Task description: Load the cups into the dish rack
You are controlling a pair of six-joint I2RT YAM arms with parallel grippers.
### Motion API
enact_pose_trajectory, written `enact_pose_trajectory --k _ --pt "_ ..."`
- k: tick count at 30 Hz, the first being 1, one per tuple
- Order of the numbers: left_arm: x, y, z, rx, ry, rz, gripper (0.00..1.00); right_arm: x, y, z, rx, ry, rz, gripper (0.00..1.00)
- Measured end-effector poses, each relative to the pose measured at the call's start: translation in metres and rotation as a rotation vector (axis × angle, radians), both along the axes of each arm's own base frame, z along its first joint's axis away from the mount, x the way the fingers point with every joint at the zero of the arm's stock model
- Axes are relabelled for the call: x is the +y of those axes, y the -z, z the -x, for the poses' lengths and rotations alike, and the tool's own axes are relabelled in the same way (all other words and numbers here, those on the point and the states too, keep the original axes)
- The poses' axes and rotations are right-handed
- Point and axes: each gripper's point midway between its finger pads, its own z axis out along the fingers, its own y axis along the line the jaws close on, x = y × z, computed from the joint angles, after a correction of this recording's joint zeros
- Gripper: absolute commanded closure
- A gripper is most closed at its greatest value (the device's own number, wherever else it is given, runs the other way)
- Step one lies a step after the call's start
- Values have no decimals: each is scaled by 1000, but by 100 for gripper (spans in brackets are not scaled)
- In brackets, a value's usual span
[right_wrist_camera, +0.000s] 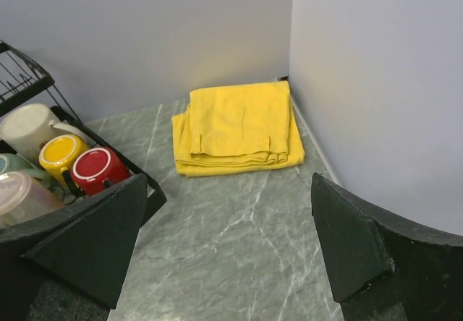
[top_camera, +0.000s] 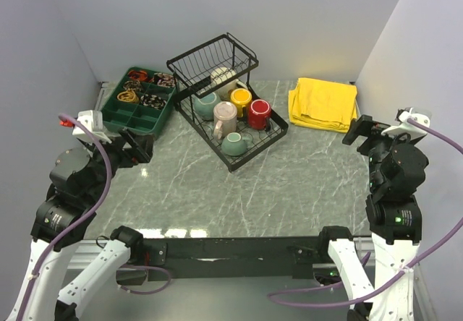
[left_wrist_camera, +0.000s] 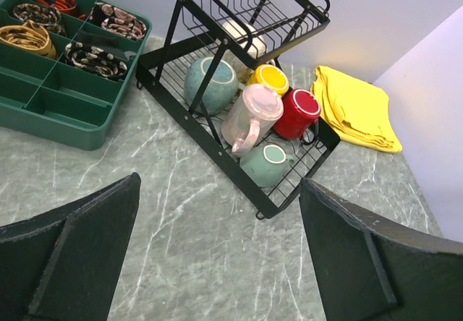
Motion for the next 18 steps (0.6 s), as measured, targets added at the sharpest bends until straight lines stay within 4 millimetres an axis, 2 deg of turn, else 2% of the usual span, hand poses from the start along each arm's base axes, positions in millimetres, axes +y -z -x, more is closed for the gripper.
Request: enact_pose_trajectory --k 18 --pt "0 -13 6 -20 15 10 4 -4 -5 6 -31 22 10 0"
